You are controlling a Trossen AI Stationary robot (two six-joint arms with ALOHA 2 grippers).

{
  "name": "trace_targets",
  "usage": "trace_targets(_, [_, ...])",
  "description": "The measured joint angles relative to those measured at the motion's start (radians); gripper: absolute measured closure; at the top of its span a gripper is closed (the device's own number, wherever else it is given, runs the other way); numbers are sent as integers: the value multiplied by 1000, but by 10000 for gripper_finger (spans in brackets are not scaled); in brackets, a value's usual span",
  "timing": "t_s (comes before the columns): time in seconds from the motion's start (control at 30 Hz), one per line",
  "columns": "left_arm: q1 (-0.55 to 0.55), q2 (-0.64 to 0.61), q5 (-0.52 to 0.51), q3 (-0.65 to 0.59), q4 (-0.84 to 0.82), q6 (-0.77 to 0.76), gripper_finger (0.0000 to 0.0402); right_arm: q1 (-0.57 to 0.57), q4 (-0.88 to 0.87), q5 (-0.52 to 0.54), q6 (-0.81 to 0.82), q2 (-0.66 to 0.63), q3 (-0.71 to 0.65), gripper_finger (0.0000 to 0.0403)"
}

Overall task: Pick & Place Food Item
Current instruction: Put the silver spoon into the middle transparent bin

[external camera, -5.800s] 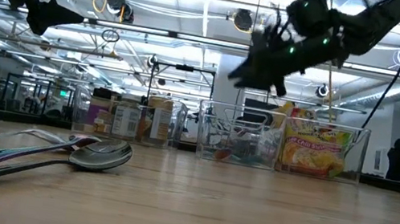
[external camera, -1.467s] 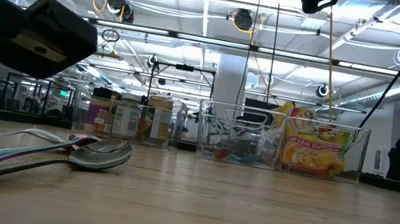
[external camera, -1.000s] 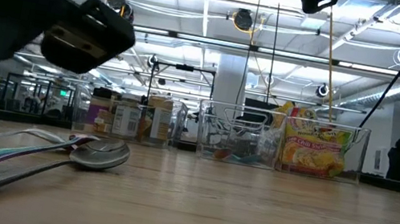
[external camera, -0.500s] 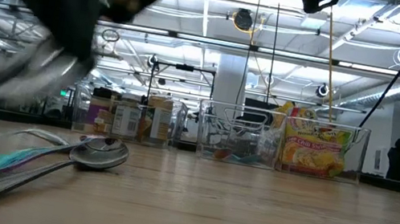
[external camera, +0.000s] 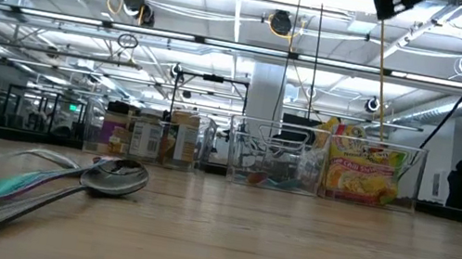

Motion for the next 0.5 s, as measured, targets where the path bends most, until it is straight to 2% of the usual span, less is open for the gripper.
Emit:
trace_targets(0.13, [158, -1, 92, 0, 54, 41, 398, -1, -3, 81, 27, -79, -68, 268])
trace_targets(0.23, [302, 1, 226, -1, 103, 31, 398, -1, -1, 113, 45, -145, -117, 268])
trace_targets(0.37, [477, 0, 410, -1, 263, 0, 399, -1, 0, 115, 42, -233, -174, 268])
trace_targets(0.5, [620, 3, 540, -1, 489, -34, 400, -3, 20, 115, 6, -306, -217, 268])
